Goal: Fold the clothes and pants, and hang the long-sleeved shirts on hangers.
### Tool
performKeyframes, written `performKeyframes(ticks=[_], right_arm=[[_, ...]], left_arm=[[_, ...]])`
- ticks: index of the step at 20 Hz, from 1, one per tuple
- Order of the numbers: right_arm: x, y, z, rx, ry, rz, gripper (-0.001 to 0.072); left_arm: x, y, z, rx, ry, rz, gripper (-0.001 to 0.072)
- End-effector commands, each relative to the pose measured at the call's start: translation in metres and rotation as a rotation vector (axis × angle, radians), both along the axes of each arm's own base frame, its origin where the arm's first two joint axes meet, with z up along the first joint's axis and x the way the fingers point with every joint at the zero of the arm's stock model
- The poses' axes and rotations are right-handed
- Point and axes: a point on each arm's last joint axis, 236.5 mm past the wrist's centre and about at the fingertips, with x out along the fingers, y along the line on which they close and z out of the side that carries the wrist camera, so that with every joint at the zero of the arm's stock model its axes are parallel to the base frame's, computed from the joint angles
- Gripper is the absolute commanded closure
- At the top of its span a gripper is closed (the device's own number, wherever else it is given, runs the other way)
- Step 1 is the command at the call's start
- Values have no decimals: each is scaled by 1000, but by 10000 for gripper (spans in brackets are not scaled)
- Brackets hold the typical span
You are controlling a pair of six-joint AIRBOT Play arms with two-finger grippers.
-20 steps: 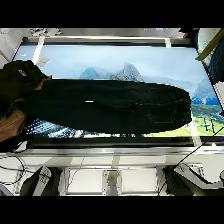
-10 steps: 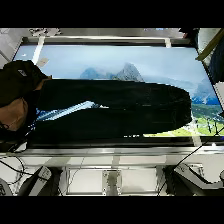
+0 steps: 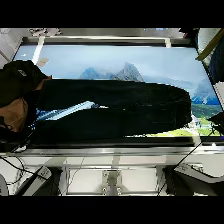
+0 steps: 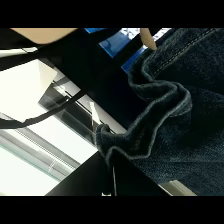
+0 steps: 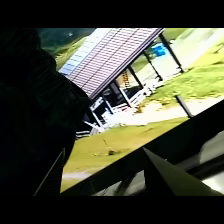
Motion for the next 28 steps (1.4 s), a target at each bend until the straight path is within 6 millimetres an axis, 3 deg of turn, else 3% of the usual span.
performKeyframes(ticks=[1,4,7,11,12,14,15,16,18,20,22,26,28], right_arm=[[25,16,-43,197,-85,-120,173],[53,37,-62,285,-137,-80,173],[68,47,-80,259,-108,-47,174],[79,64,-85,243,-95,9,185],[78,68,-84,260,-94,20,254],[72,75,-77,289,-92,55,533],[69,77,-70,301,-93,79,608],[65,76,-62,302,-98,91,632],[57,63,-40,276,-117,101,678],[44,40,-18,213,-113,63,675],[18,17,-7,133,-53,34,675],[-53,6,-20,66,174,59,675],[-69,-3,-25,55,217,24,675]], left_arm=[[3,0,-1,-1,-10,4,689],[3,0,-1,-1,-10,4,689],[3,0,-1,-2,-10,4,689],[2,0,-1,-3,-9,4,689],[2,-1,-1,-6,-6,4,690],[1,-2,-1,-10,-2,3,689],[0,-3,-1,-13,1,2,689],[-1,-4,0,-17,6,1,689],[-2,-5,0,-21,9,0,690],[-4,-6,1,-27,16,-1,690],[-8,-10,3,-47,35,-5,690],[-14,-16,12,-53,44,-13,690],[-17,-15,20,-24,32,-41,690]])
